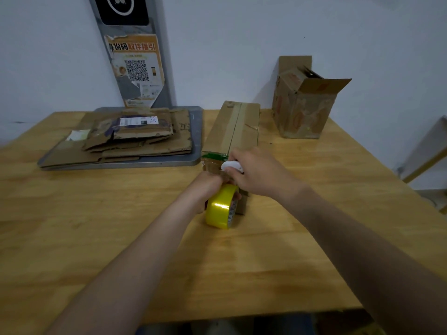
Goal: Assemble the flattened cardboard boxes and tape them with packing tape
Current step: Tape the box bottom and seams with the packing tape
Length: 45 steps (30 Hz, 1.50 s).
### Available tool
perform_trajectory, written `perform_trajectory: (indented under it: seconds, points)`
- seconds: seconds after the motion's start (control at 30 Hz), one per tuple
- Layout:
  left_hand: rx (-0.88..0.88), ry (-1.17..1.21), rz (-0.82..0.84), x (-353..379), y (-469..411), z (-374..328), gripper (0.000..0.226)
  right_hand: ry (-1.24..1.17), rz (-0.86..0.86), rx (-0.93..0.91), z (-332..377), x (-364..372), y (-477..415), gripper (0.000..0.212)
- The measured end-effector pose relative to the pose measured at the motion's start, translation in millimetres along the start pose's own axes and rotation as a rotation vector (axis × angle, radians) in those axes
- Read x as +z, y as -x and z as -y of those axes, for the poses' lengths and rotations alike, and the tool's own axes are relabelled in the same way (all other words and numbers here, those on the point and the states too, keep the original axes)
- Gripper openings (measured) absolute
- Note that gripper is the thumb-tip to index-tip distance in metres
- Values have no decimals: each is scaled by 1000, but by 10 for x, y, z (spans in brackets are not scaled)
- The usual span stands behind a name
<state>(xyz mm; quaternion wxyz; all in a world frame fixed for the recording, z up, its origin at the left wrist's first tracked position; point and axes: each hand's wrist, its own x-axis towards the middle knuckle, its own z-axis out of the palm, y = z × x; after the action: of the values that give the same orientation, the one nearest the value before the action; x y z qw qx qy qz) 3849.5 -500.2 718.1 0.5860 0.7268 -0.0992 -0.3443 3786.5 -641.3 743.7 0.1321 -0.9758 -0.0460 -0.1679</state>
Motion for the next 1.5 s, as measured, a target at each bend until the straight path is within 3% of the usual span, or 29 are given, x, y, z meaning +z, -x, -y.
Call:
perform_trajectory:
  seconds: [0.3, 0.43, 0.57, 0.7, 0.8, 0.9, 1.0, 1.2, 1.3, 1.37, 1.43, 1.5]
  points:
    - [14, 52, -26, 1, 23, 16, 23, 290, 113, -65, 21, 73, -210, 18]
    - [-14, 49, -44, -26, 8, -2, 10, 339, 165, -59, 71, 71, -247, 19]
    - [-6, 11, -57, -23, -12, -30, 7, 329, 140, -29, 33, -5, -200, 17]
    - [-2, 0, -63, -10, -61, -12, 18, 312, 99, 21, -116, -84, 17, 20]
    - [3, -35, -62, 0, -48, -5, 7, 228, 199, 73, -282, -150, 196, 23]
    - [-20, -36, -62, 6, -48, 2, 17, 80, 307, 170, -483, -217, 361, 22]
    - [-38, -50, -70, 1, -43, 14, 20, 112, 332, 298, -652, -120, 524, 14]
    - [-13, -108, -102, 47, 37, 23, 25, 136, 401, 427, -824, 143, 645, 46]
    - [-15, -72, -114, 62, 47, 26, 23, 248, 263, 424, -819, 18, 494, 55]
    - [-19, -54, -112, 67, 61, 17, 23, 340, -33, 392, -693, -63, 352, 44]
    - [-16, -52, -111, 63, 56, 14, 22, 226, -256, 255, -502, -71, 181, 37]
    - [-10, -59, -102, 55, 56, 3, 22, 121, -197, 129, -346, -27, -23, 44]
